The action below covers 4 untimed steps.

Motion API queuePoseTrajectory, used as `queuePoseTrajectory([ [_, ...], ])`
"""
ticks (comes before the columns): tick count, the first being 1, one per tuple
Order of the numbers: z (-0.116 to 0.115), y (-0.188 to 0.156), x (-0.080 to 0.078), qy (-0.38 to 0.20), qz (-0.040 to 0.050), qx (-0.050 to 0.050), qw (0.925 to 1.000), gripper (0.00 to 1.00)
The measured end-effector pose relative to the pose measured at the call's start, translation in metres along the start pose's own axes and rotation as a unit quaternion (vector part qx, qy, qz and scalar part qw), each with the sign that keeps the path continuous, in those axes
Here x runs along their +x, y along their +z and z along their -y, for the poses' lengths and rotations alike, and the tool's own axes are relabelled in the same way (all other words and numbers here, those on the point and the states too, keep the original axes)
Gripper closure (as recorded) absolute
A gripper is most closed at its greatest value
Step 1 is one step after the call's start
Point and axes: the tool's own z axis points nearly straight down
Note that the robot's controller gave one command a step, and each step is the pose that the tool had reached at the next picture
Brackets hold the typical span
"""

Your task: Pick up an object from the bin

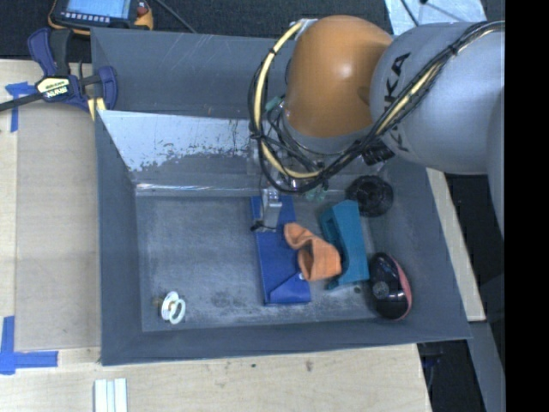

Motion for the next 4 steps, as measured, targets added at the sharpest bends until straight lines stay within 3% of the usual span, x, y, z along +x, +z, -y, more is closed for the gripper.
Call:
queuePoseTrajectory([
  [1,0.002,0.004,0.036,0.052,-0.0011,0.002,0.9986,0.00],
  [2,-0.008,0.005,0.041,0.049,-0.0006,0.001,0.9988,0.00],
  [3,0.012,0.019,0.029,-0.083,-0.0036,0.001,0.9966,0.00],
  [4,0.040,0.011,0.001,-0.062,0.0002,0.000,0.9981,0.00],
])
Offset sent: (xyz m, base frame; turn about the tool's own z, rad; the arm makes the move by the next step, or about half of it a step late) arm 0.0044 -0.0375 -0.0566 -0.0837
